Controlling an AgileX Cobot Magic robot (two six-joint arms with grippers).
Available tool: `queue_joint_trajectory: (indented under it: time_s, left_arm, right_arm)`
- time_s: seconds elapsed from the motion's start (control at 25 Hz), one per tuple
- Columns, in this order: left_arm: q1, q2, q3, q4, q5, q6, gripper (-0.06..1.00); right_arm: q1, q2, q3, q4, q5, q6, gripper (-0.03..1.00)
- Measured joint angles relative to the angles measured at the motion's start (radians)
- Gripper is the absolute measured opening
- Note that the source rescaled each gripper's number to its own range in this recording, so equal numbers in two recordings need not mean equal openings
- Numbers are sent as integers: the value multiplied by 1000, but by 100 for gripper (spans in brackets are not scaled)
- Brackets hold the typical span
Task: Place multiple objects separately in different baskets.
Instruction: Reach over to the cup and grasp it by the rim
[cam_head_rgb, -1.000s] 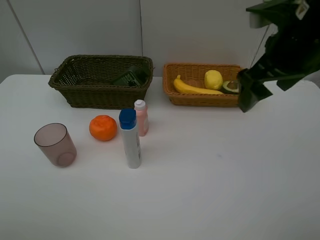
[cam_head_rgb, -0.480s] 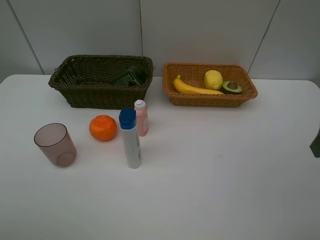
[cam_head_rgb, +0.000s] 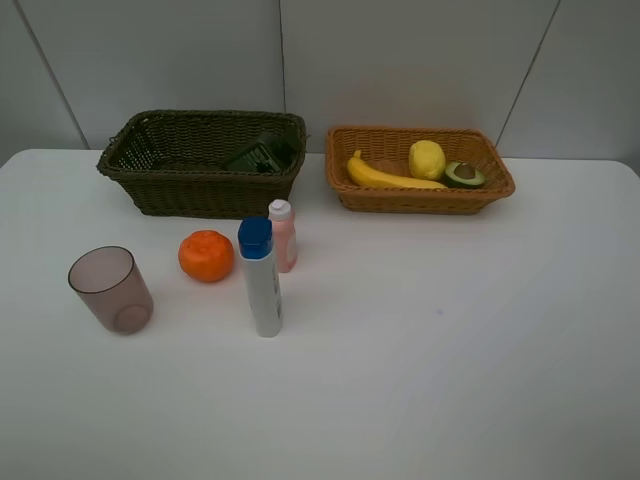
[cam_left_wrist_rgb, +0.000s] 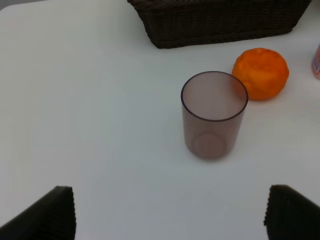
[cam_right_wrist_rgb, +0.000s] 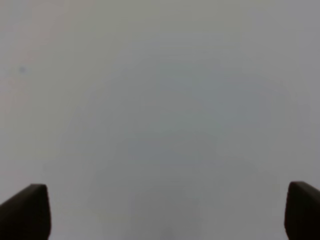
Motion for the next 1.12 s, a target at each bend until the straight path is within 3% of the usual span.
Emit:
queue_joint_trajectory:
  time_s: [0.64, 1.12]
  left_arm:
    - [0, 0, 0, 0, 0, 0, 100]
    - [0, 0, 0, 0, 0, 0, 100]
  right_arm:
    - [0, -387, 48, 6, -53, -6, 98]
    - [0, -406, 50, 32, -62, -46, 98]
